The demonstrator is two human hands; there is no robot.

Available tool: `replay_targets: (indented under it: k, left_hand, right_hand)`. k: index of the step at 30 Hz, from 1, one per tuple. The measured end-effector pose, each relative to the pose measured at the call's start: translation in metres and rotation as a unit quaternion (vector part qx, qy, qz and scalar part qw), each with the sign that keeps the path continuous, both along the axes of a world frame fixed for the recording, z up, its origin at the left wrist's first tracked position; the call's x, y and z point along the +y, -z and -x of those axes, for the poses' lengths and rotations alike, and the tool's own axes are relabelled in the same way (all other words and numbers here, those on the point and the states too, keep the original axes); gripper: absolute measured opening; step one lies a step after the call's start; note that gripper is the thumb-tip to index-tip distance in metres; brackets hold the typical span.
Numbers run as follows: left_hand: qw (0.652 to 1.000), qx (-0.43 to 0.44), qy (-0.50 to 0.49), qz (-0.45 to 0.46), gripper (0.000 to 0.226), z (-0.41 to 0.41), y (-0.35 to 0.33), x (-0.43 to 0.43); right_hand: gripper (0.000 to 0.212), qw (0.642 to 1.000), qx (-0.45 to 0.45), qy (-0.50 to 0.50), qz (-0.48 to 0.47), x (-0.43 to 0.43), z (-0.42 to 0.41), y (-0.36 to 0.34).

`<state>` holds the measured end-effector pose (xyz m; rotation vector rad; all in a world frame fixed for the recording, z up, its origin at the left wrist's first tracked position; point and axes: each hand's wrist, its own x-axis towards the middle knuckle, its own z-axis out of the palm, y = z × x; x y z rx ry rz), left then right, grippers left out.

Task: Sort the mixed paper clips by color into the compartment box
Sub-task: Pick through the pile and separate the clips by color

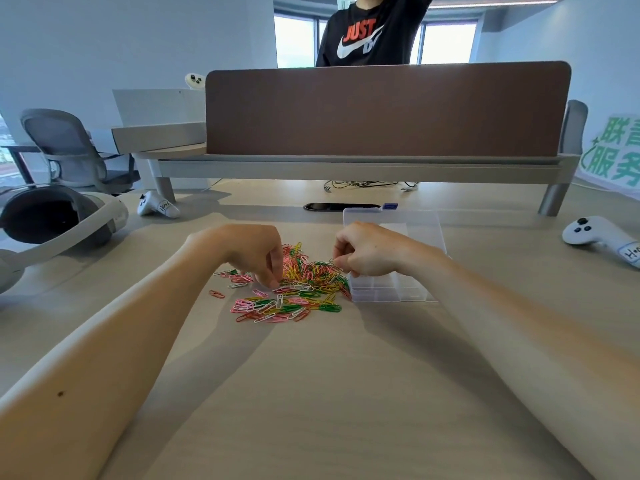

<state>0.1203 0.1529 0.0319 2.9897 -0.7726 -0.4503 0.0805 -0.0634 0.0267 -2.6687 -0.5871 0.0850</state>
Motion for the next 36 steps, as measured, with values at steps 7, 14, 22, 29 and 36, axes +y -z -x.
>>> replay_targets:
  k: [7,14,22,29,36]
  left_hand:
    - [1.000,0.022,0.013,-0.016,0.007,-0.003,0.004,0.002]
    - [0.992,0.005,0.003,0.127,0.003,0.005,-0.008,0.003]
    - [0.964,-0.093,0.073,0.238,0.010,-0.007,-0.007,-0.059]
    - [0.962,-0.155,0.115,0.195,0.016,-0.022,0.004,-0.094]
    - [0.970,-0.126,0.100,0.182,0.013,-0.028,-0.011,-0.074]
  right_hand:
    - [0.007,1.000,-0.004,0.008,-0.009,-0.003,-0.002,-0.001]
    - [0.011,0.999,-0.006,0.026,-0.039,-0.016,-0.007,-0.005]
    - [0.011,0.987,-0.035,0.102,-0.115,-0.050,-0.023,-0.005]
    - [0.010,0.992,-0.031,0.098,-0.080,-0.052,-0.027,-0.004]
    - [0.011,0.995,-0.005,0.087,0.045,-0.057,-0.026,-0.001]
